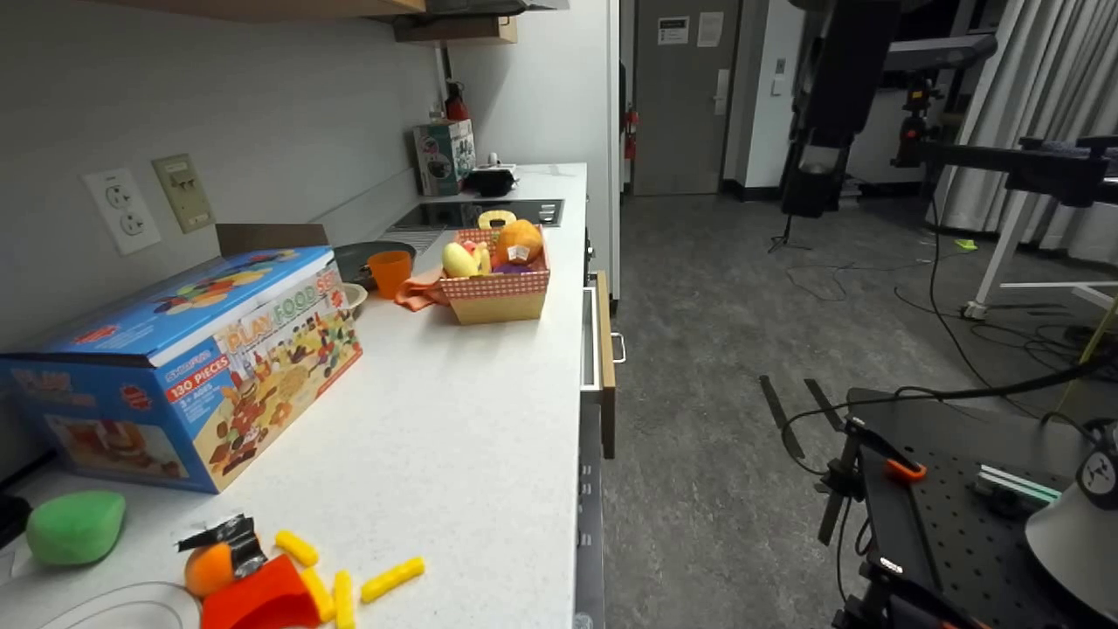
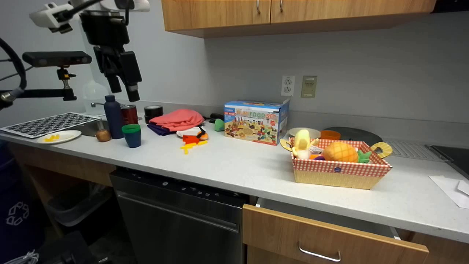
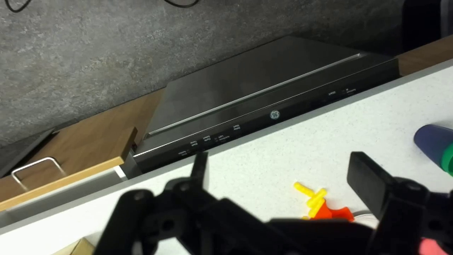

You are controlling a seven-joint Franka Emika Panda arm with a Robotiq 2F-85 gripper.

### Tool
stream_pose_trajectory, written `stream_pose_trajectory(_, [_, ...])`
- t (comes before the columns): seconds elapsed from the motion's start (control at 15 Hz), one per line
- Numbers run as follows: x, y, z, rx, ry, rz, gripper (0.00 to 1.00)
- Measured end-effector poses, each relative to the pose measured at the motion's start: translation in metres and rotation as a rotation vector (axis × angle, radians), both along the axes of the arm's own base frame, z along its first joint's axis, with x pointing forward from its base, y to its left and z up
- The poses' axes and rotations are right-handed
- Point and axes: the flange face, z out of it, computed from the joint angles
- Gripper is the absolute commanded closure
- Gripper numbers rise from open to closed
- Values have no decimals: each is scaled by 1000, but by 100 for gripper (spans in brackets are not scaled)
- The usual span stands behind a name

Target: Open the drawer, then put the purple and pineapple plushies in the drawer and then close the drawer

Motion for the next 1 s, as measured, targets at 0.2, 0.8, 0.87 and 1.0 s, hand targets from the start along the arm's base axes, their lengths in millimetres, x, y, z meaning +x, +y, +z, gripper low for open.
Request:
stream_pose_trajectory(0.2, [14,-52,-5,-36,25,-92,0])
stream_pose_trajectory(0.8, [46,-211,-42,-119,150,-331,0])
stream_pose_trajectory(0.87, [48,-211,-42,-121,152,-331,0])
stream_pose_trajectory(1.0, [50,-211,-42,-123,151,-330,0])
